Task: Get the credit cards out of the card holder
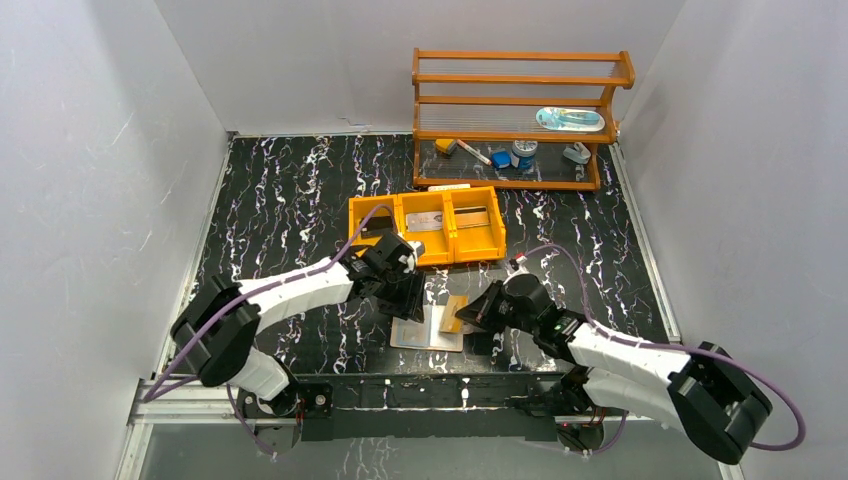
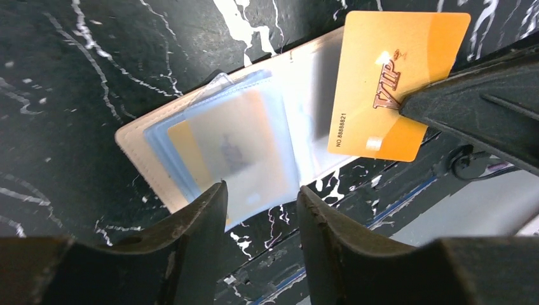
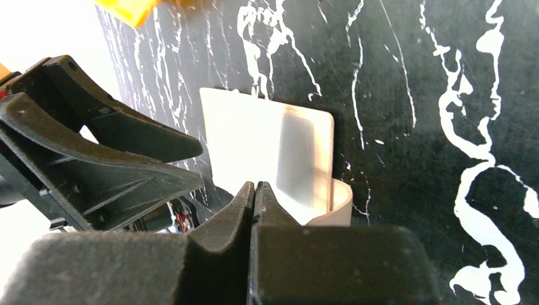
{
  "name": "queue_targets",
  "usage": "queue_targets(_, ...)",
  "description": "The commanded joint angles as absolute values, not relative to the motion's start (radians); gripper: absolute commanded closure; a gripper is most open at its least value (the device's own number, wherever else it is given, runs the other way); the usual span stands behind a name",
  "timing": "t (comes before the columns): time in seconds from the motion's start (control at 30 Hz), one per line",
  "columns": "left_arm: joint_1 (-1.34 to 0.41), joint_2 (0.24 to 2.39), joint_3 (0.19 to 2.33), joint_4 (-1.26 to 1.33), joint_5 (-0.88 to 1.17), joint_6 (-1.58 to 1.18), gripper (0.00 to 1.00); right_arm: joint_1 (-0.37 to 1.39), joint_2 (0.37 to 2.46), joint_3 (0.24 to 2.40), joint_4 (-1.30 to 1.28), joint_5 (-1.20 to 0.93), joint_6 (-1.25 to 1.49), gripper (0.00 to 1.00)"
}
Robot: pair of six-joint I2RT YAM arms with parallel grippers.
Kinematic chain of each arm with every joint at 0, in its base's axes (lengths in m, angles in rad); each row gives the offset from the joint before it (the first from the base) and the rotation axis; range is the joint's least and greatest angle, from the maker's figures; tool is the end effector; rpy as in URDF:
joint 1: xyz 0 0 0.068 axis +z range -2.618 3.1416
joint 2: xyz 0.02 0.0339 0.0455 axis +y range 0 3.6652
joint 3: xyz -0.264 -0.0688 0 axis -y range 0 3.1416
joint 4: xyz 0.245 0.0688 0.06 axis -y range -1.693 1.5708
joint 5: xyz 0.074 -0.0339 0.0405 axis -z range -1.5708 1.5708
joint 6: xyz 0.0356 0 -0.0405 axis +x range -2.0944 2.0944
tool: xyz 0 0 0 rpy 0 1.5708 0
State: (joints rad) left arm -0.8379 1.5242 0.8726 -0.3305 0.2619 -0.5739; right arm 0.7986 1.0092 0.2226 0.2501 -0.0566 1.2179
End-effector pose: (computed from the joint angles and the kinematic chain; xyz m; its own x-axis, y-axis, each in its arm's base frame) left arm 0.1932 -0.2285 0.1862 -0.9092 0.2263 -0.3494 0.3816 0.7885 -0.4823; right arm 0.1305 0.1369 0.1499 -0.8262 0.4944 -0.2699 0.0757 0.5723 0.8165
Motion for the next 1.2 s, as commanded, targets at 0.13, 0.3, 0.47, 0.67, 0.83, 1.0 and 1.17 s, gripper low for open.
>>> queue_targets(0.13,-0.838,1.313,0.919,-0.455,-0.028,-0.547,0.44,0.79,0.859,0.331,0.089,0.11,1.06,1.0)
queue_targets(0.3,-0.803,1.213,0.907,-0.538,-0.217,-0.537,0.21,0.79,0.795,0.456,-0.04,0.263,0.882,1.0)
queue_targets(0.47,-0.547,1.096,0.856,-0.582,-0.178,-0.486,0.02,0.785,0.803,0.577,-0.127,0.441,0.667,1.0)
queue_targets(0.67,-0.404,0.993,0.828,-0.597,-0.202,-0.453,0.02,0.714,0.952,0.727,-0.137,0.468,0.38,1.0)
queue_targets(0.83,-0.403,0.945,0.783,-0.56,-0.205,-0.44,0.02,0.642,1.08,0.817,-0.103,0.239,0.002,1.0)
queue_targets(1.0,-0.403,0.963,0.777,-0.525,-0.128,-0.414,0.02,0.631,1.186,0.864,-0.089,0.137,-0.316,1.0)
queue_targets(1.17,-0.403,0.973,0.776,-0.512,-0.102,-0.396,0.02,0.6,1.319,0.971,-0.161,0.068,-0.482,1.0)
